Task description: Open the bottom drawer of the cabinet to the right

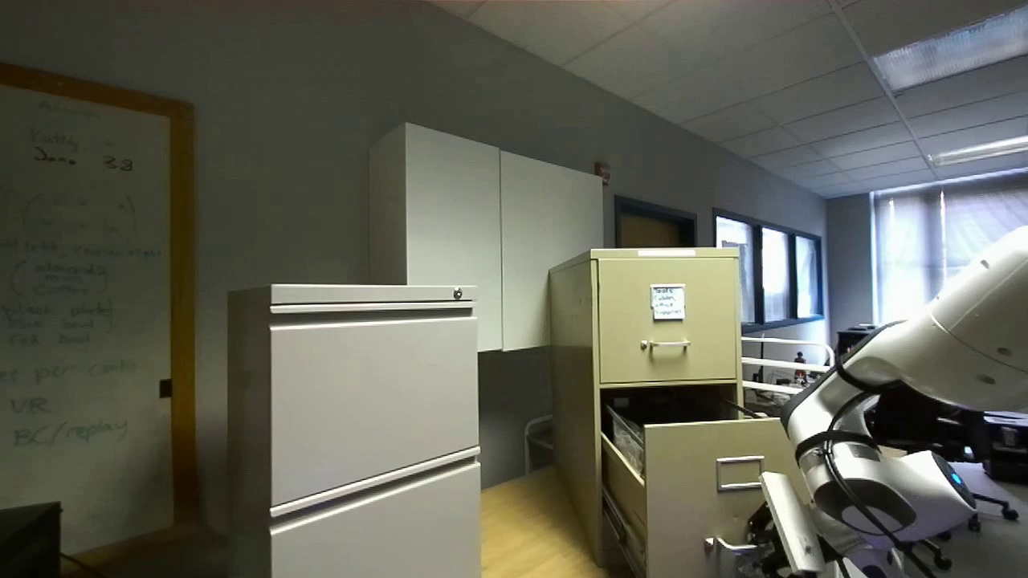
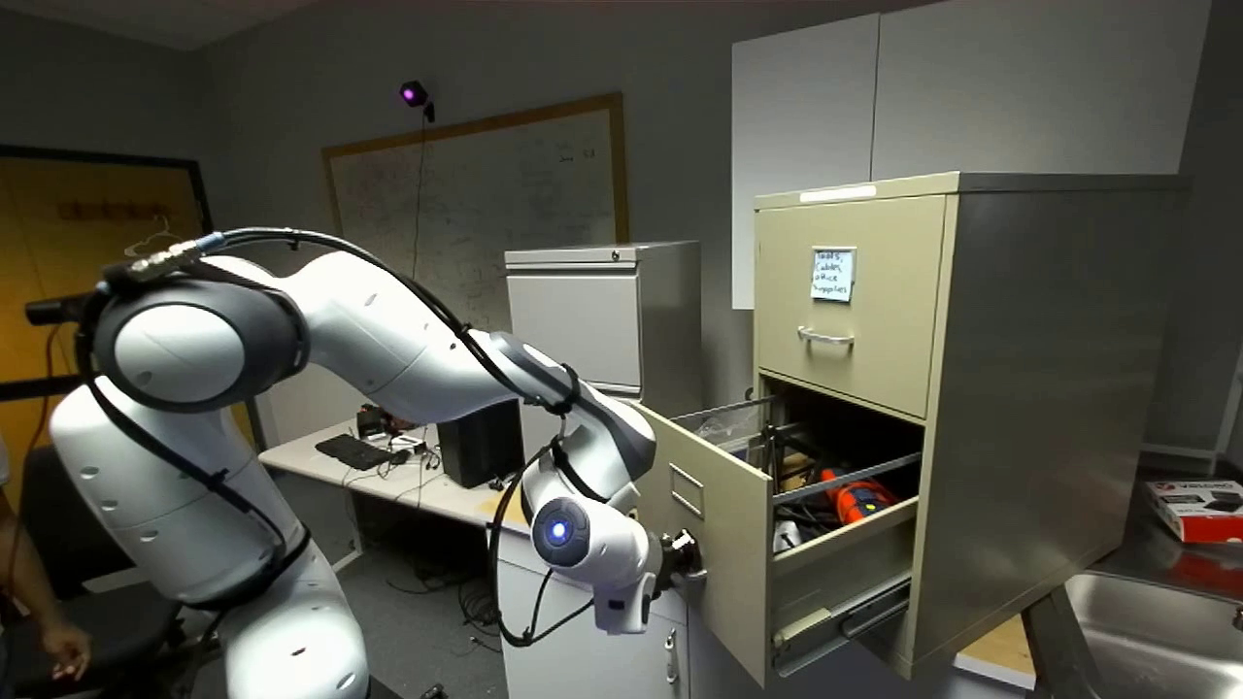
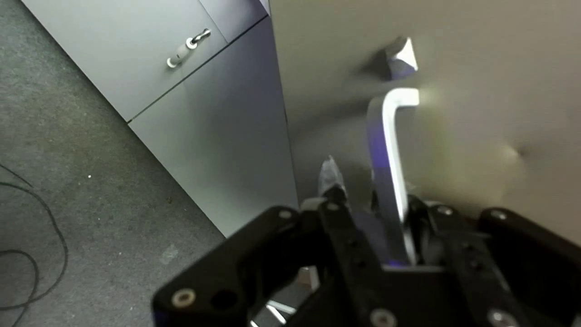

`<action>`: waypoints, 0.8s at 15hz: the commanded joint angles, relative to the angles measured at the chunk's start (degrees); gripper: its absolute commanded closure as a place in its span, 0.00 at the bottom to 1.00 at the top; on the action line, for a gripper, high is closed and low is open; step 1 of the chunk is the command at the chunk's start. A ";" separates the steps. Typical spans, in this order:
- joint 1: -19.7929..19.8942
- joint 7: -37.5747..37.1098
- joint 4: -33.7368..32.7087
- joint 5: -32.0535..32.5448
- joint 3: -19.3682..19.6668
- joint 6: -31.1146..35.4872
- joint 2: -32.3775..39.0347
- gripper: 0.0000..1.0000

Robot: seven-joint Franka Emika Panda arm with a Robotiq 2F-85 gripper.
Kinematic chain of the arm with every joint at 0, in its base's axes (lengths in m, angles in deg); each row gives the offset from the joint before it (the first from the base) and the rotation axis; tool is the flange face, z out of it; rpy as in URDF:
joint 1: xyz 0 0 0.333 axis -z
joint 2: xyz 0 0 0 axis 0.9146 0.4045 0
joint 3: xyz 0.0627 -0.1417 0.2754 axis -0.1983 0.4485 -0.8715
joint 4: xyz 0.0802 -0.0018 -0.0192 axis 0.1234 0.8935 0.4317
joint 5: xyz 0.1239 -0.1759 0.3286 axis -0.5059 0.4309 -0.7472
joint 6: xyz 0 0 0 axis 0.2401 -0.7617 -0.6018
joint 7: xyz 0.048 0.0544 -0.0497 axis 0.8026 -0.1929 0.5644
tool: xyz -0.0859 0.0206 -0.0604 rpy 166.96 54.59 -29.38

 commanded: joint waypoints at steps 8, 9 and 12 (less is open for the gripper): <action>1.58 -1.59 3.95 -6.71 0.33 -7.50 8.02 0.00; 1.96 -1.45 3.87 -6.82 0.29 -6.03 7.41 0.00; 2.75 -0.28 4.44 -7.44 0.03 -2.45 4.38 0.00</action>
